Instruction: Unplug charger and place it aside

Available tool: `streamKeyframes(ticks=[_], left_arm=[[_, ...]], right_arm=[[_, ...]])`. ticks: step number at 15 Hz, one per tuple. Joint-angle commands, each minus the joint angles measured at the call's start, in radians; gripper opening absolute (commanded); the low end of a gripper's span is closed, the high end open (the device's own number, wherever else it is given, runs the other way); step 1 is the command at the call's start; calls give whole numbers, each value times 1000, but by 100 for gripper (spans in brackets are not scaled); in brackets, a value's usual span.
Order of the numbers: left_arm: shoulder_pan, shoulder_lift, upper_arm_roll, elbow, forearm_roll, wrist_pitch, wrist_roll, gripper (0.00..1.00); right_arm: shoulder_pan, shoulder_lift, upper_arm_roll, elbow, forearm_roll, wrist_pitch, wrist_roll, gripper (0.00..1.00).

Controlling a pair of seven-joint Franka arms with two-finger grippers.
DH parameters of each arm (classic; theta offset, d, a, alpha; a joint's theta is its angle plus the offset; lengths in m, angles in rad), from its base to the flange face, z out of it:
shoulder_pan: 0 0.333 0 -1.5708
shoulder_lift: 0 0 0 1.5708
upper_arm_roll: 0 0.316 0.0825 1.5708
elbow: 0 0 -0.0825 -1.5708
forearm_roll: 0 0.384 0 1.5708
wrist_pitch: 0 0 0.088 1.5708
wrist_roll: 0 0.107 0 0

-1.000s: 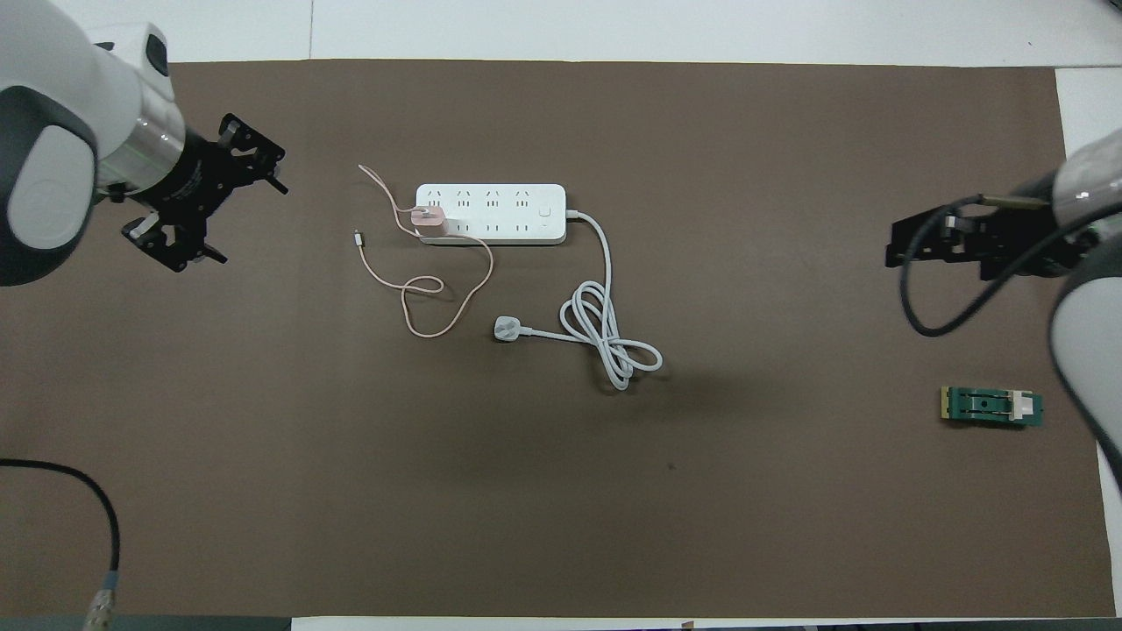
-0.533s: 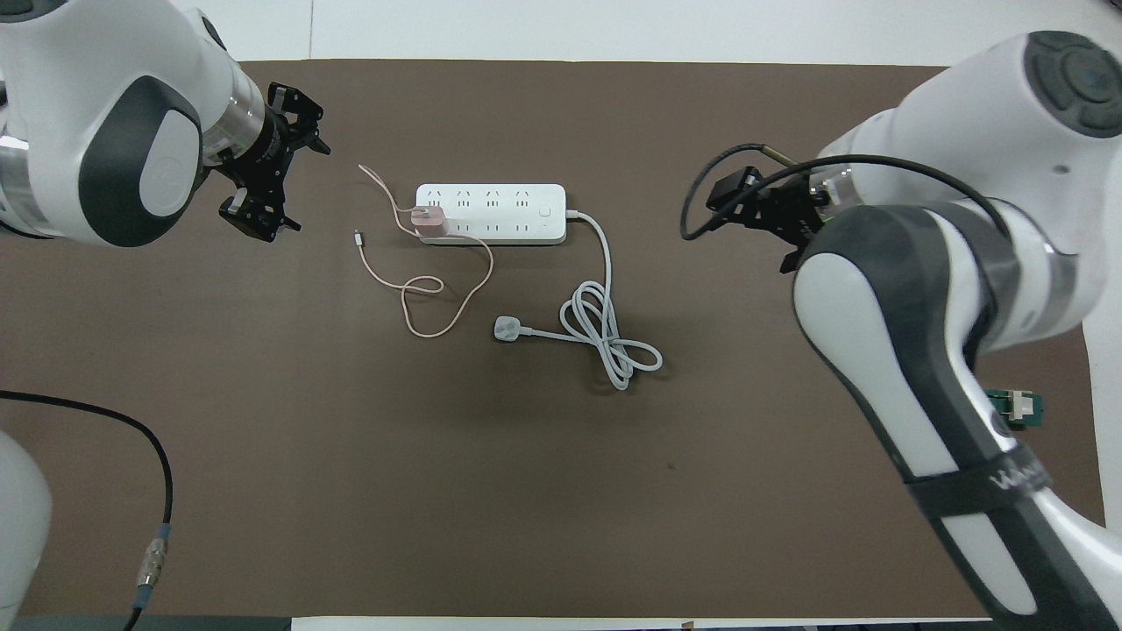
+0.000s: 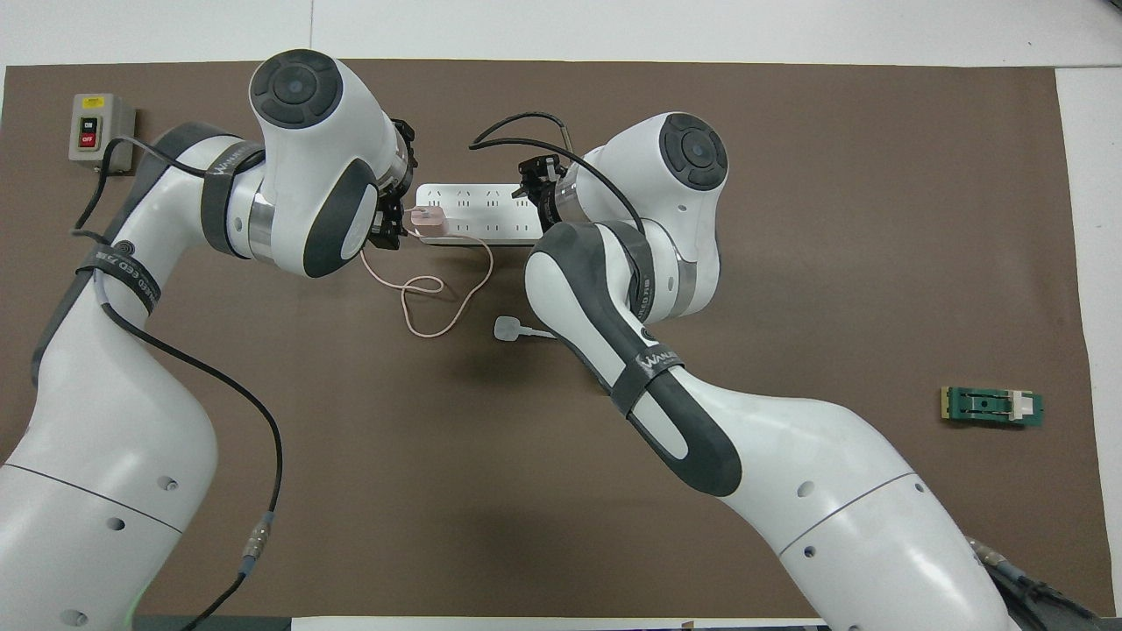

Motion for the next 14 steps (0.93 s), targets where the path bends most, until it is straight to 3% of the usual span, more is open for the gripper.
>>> streamKeyframes(ticks=[1,6,10,12,14], left_arm=[[-23,-31,15,-81,27,54,-17,100],[-35,-52,15,-145,27,100,-18,100],[-35,-57,14,-151,27,98,-17,100],[-35,-58,14,-155,27,98,-17,75],[-36,-58,14,-155,27,101,-15,27]], right_arm=[[-6,136,-4,182,27,-32,91,100],[-93,236,58,300,102,-88,99,100],[-102,248,78,305,96,-107,99,100],[-101,250,78,305,93,-101,93,100],[-98,251,78,303,90,-101,82,100]])
